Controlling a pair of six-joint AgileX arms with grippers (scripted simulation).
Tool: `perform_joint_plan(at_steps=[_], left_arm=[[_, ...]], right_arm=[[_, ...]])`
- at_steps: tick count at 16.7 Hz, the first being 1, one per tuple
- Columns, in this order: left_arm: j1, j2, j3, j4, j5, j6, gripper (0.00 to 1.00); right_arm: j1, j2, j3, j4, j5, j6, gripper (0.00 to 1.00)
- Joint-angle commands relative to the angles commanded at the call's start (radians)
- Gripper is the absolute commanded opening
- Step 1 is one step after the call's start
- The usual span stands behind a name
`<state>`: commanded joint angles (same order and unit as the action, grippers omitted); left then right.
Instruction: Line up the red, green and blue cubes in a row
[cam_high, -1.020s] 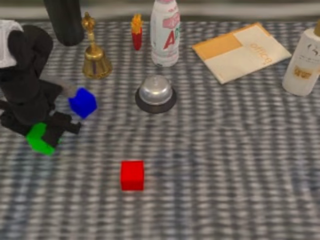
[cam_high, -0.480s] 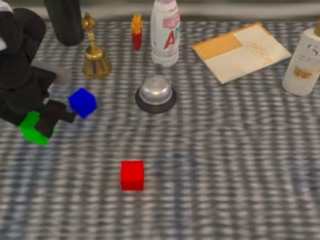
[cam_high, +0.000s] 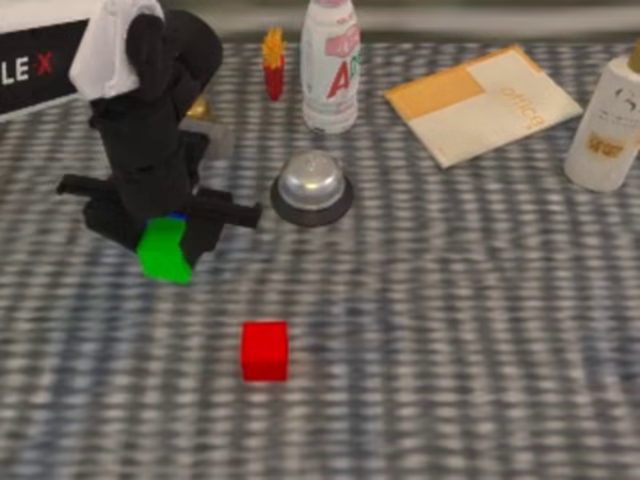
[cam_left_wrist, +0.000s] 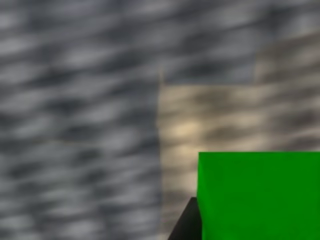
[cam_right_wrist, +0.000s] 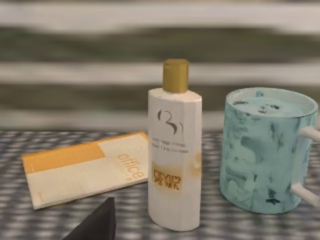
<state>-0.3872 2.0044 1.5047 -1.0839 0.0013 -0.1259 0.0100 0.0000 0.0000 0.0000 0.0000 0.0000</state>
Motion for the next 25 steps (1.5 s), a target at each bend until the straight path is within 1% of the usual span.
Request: perform_joint_plan(at_steps=[6, 8, 10, 12, 18, 25], left_arm=[[-0.274, 0.085, 0.158, -0.076, -0.002, -0.465, 0.0], [-0.347, 0.101, 0.198, -0.092, -0.003, -0.577, 0.0], [-0.398, 0.108, 0.225, -0.101, -0.005, -0.647, 0.0], [-0.42, 0.11, 0.237, -0.104, -0.005, -0.675, 0.0], [-0.416, 0.111, 0.221, -0.085, -0.005, -0.671, 0.0], [-0.416, 0.177, 0.074, 0.128, -0.005, -0.671, 0.0]], right_arm=[[0.0, 0.0, 0.0, 0.0, 0.0, 0.0, 1.0], [0.0, 0.0, 0.0, 0.0, 0.0, 0.0, 1.0], [0.0, 0.0, 0.0, 0.0, 0.0, 0.0, 1.0], [0.0, 0.0, 0.0, 0.0, 0.0, 0.0, 1.0], [0.0, 0.0, 0.0, 0.0, 0.0, 0.0, 1.0], [0.0, 0.0, 0.0, 0.0, 0.0, 0.0, 1.0]])
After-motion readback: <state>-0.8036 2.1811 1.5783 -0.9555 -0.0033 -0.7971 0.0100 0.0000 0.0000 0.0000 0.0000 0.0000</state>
